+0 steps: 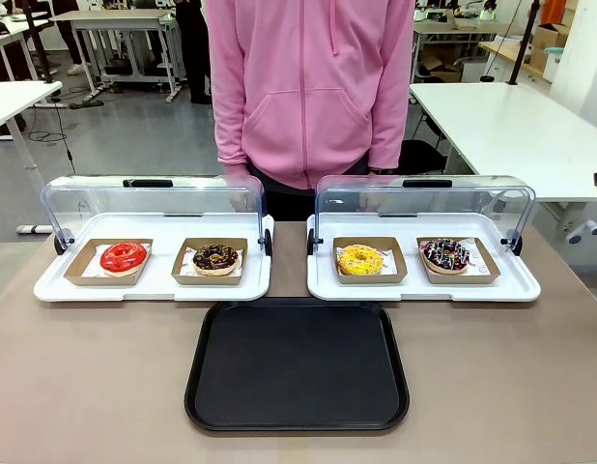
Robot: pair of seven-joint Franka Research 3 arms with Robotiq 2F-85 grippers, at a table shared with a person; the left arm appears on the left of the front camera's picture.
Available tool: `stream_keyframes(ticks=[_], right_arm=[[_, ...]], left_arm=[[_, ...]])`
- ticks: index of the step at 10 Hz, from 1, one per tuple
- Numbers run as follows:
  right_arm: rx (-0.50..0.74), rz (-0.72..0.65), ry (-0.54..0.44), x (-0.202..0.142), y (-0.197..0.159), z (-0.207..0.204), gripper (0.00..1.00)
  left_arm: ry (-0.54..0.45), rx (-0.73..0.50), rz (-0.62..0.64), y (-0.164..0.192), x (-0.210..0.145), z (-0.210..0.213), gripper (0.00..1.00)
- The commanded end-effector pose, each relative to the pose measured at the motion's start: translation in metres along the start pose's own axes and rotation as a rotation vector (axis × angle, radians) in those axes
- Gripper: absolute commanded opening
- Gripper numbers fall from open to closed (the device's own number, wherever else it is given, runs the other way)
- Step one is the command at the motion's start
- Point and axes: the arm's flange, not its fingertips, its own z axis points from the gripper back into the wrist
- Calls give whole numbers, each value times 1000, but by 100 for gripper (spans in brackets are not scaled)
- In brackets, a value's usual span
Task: Move the fourth donut from the left to the tray.
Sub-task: Pick up the Paper togo box containing the Donut indicated by the person and place it on the Handle tray.
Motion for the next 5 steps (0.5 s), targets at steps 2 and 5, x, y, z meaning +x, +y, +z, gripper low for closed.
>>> stream_keyframes(ticks=[2, 5], right_arm=[[-1, 15, -30, 2, -1, -2, 100], [-1, 15, -30, 2, -1, -2, 100]], left_arm=[[-15, -5, 0, 0, 2, 1, 100], [-15, -5, 0, 0, 2, 1, 100]])
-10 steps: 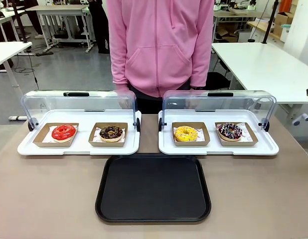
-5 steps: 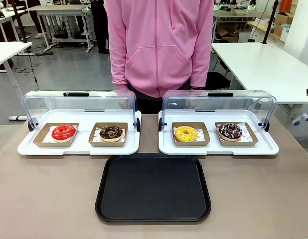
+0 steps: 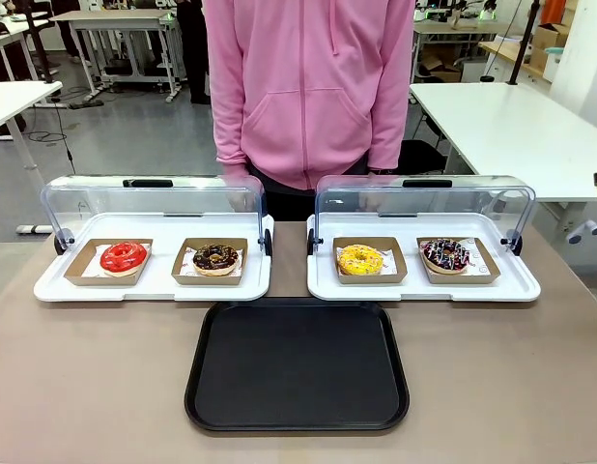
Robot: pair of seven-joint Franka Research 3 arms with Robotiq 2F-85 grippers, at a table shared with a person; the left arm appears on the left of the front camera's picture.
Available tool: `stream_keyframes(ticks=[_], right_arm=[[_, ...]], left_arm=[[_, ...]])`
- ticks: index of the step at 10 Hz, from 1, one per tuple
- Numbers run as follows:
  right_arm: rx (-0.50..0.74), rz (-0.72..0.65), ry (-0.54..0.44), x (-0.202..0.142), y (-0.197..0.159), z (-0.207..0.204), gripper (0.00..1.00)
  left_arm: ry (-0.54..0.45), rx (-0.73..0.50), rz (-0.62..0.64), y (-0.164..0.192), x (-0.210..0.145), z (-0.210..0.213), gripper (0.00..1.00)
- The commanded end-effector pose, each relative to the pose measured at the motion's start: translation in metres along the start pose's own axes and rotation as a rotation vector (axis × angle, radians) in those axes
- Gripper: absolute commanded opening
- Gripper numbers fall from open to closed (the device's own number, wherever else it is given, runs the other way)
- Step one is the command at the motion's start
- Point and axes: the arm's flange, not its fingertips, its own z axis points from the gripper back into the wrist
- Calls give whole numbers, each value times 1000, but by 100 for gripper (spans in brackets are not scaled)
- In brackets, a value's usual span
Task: Move the fourth donut from the left to the tray.
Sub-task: Pick up the Paper togo box containing the Donut indicated by the person and place it on the Handle tray.
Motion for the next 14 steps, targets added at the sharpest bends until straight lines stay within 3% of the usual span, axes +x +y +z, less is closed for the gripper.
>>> stream_keyframes(ticks=[1, 14], right_arm=[[-1, 15, -30, 2, -1, -2, 100], [-1, 15, -30, 2, -1, -2, 100]], left_arm=[[-15, -5, 0, 0, 2, 1, 100], [-15, -5, 0, 0, 2, 1, 100]])
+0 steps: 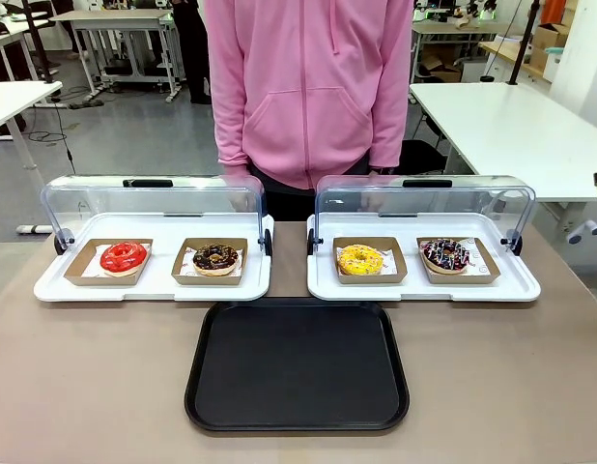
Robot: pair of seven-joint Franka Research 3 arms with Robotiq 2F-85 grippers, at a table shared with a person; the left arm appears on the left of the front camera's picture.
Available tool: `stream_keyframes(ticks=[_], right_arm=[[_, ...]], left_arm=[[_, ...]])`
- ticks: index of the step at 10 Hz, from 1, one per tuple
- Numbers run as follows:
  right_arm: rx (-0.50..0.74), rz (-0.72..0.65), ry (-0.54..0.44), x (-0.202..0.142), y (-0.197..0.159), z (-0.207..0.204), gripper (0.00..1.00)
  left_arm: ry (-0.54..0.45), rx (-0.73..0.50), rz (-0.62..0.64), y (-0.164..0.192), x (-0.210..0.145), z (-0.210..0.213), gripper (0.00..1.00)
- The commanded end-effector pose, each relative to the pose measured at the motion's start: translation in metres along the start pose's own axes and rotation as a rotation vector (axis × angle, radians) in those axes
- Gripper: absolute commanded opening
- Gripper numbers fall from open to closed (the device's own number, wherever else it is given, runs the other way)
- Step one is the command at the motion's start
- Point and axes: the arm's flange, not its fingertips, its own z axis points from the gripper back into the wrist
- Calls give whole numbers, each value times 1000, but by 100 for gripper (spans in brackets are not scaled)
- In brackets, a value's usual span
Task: Move the fourth donut from the left to the tray.
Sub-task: Pick up the Paper togo box containing the Donut indicated by the person and place it on the Handle tray.
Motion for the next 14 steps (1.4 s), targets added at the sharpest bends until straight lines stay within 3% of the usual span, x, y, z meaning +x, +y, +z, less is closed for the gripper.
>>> stream_keyframes(ticks=[1, 14], right_arm=[[-1, 15, -30, 2, -1, -2, 100], [-1, 15, -30, 2, -1, -2, 100]], left_arm=[[-15, -5, 0, 0, 2, 1, 100], [-15, -5, 0, 0, 2, 1, 100]])
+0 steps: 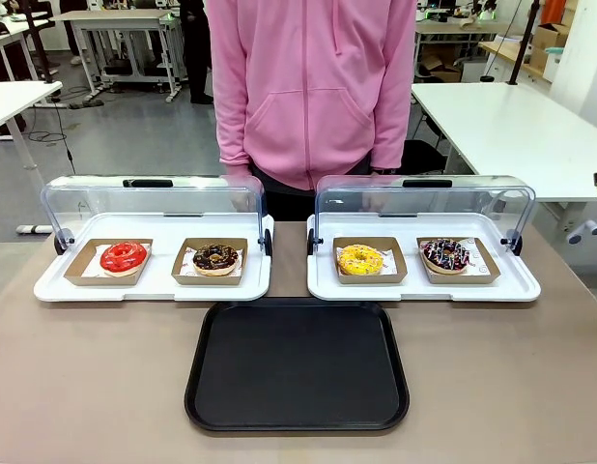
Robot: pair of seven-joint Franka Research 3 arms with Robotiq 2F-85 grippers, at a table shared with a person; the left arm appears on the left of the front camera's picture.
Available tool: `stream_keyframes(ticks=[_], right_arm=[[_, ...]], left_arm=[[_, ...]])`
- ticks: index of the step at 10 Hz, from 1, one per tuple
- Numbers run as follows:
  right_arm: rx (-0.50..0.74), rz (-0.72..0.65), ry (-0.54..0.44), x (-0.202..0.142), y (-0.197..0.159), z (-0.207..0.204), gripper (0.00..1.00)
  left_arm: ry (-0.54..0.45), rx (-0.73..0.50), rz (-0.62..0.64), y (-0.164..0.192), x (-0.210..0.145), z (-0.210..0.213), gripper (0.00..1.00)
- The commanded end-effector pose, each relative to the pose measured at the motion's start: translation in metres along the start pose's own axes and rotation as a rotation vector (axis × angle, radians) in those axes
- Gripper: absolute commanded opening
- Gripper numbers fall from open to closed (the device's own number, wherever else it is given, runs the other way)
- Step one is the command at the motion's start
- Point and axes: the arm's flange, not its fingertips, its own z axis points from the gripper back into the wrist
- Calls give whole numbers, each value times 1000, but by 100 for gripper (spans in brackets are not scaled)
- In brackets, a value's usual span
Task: Move the fourth donut from the left to the tray.
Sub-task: Pick up the Paper togo box containing the Donut indicated by the person and place it on the Handle tray.
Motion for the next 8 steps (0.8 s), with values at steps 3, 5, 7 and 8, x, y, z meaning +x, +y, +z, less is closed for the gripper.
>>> stream_keyframes(ticks=[3, 5, 7, 8], right_arm=[[-1, 15, -30, 2, -1, -2, 100], [-1, 15, -30, 2, -1, -2, 100], [-1, 15, -30, 2, -1, -2, 100], [-1, 15, -30, 2, -1, -2, 100]], left_arm=[[-15, -5, 0, 0, 2, 1, 100], [-15, -5, 0, 0, 2, 1, 100], [-15, -5, 0, 0, 2, 1, 100], [-15, -5, 0, 0, 2, 1, 100]])
